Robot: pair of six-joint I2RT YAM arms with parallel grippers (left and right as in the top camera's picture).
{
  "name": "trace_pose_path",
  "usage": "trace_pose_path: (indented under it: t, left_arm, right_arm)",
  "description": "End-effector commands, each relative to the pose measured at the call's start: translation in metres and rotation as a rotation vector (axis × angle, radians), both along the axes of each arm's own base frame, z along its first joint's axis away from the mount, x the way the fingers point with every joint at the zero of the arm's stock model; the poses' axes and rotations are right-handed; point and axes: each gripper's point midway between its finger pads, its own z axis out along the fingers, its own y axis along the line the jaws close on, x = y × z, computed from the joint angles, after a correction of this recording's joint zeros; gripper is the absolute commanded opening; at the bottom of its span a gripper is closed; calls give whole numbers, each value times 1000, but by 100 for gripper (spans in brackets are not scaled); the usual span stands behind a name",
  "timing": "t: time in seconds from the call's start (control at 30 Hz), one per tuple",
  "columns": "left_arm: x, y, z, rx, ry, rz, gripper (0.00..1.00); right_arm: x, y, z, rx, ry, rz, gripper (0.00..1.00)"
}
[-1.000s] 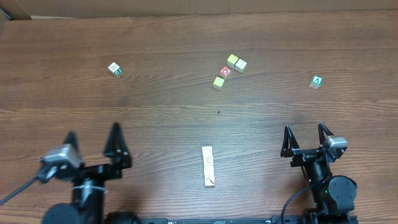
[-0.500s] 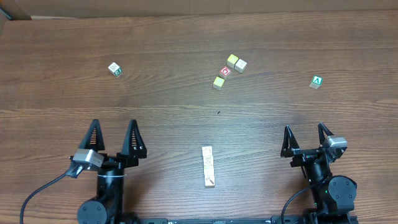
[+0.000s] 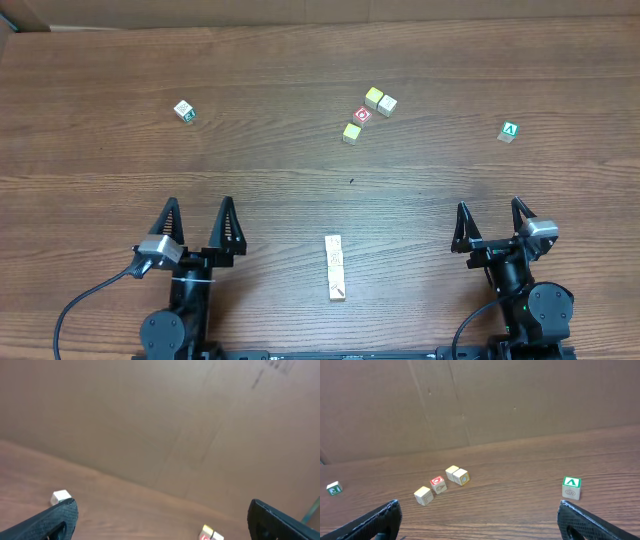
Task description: Flip 4 blocks
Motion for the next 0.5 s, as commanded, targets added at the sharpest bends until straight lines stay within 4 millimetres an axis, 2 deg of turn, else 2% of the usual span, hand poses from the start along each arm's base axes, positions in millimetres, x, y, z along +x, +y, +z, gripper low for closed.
trace_pose_path:
  t: [0.0,0.27,0.47]
  left_arm:
    - [2,2,-14,27,45,19,100]
    - [4,2,-73,57,286,16,100]
    - [4,1,-73,92,281,13,100]
  right_arm:
    - [0,0,-2,-4,-6,1,100]
    - [0,0,-2,-4,-6,1,100]
    - [0,0,-2,-4,-6,1,100]
